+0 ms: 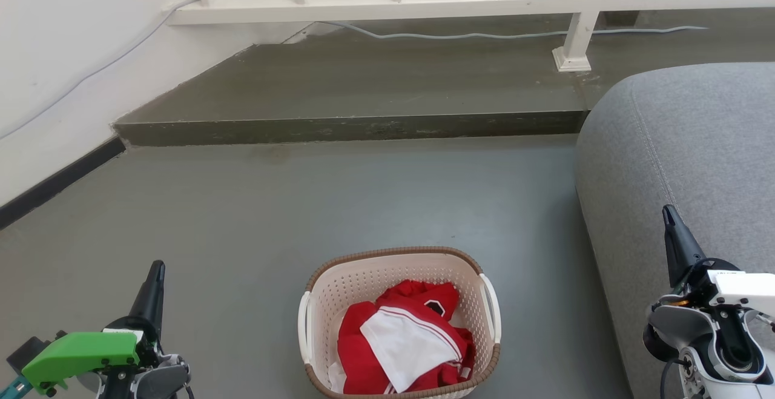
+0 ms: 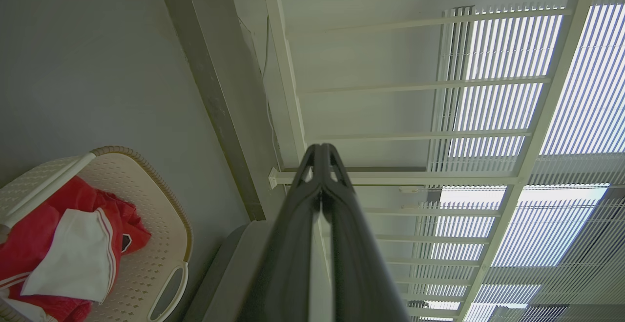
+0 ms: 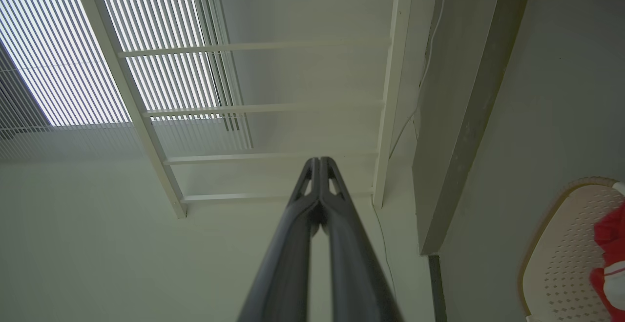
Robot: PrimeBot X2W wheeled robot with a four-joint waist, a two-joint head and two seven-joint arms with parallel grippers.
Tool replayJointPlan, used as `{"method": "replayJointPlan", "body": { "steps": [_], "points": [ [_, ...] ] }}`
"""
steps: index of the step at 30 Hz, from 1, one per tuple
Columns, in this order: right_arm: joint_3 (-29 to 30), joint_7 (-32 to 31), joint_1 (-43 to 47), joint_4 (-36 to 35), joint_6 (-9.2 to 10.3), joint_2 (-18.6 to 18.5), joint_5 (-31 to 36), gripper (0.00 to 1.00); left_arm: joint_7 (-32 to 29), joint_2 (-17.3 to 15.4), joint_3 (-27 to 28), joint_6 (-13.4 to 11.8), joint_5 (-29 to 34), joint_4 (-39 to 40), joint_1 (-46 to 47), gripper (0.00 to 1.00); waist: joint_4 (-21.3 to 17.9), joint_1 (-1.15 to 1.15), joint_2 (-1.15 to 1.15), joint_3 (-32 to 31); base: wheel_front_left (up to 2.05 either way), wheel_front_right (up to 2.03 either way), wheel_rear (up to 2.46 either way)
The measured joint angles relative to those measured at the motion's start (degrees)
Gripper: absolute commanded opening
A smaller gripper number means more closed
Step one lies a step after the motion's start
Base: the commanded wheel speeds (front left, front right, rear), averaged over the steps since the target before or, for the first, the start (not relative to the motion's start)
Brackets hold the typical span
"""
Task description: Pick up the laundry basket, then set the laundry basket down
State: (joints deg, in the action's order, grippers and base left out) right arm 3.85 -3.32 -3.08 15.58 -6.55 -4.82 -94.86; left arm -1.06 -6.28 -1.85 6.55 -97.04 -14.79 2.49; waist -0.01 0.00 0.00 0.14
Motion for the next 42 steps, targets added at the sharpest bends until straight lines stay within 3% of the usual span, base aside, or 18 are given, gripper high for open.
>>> {"method": "replayJointPlan", "body": {
  "steps": [42],
  "points": [
    [0.29,-0.02,-0.02,0.32,0.00,0.24,0.00,0.00,-0.42,0.05,0.18,0.08,0.00,-0.83,0.08,0.00,0.00,0.00,0.00,-0.02,0.00,0.00,0.00]
  ]
}}
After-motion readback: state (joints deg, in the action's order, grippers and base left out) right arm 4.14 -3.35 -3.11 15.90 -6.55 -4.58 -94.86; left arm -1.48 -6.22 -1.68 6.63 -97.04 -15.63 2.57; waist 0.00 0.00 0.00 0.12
